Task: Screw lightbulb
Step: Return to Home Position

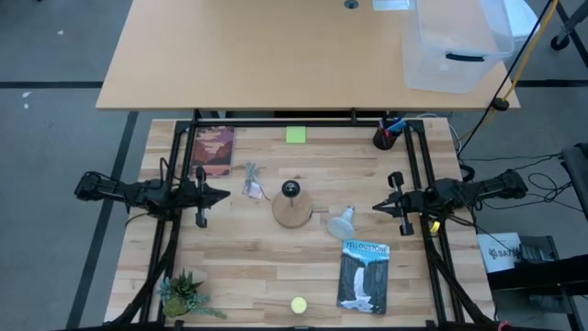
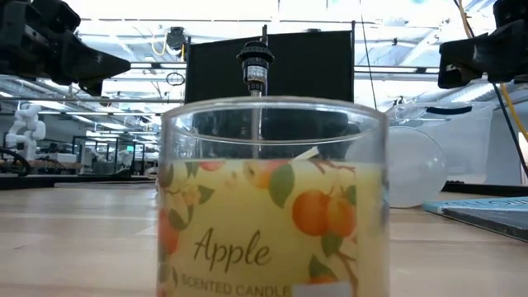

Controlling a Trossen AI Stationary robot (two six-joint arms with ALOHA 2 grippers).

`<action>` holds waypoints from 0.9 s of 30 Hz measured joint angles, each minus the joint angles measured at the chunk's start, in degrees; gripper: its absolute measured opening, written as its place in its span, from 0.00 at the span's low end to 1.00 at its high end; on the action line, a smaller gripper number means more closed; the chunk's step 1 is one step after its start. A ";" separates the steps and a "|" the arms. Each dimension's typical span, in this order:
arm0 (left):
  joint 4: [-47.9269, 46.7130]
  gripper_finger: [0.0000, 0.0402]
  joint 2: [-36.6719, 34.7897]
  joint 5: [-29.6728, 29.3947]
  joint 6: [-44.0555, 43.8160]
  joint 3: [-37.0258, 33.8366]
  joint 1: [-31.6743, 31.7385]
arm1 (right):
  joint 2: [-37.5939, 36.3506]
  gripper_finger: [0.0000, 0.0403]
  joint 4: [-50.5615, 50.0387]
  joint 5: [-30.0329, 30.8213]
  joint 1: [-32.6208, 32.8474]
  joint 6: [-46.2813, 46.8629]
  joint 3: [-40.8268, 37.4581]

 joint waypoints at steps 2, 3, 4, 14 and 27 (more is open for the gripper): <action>0.02 0.00 0.00 -0.68 0.35 -0.02 0.00 | 0.00 0.00 -0.06 -0.04 0.00 -0.12 0.00; 0.02 0.00 0.00 -0.88 0.33 -0.02 0.00 | 0.00 0.00 -0.03 -0.04 0.00 -0.15 0.00; 0.02 0.00 0.00 -0.94 -0.07 -0.02 0.00 | 0.00 0.00 0.00 -0.04 0.00 -0.19 0.00; 0.00 0.00 0.00 -1.14 0.07 -0.02 0.00 | 0.02 0.00 0.11 0.08 0.00 0.97 0.02; 0.00 0.00 0.00 -1.30 0.11 -0.02 0.00 | 0.02 0.01 0.10 0.07 0.00 1.10 0.02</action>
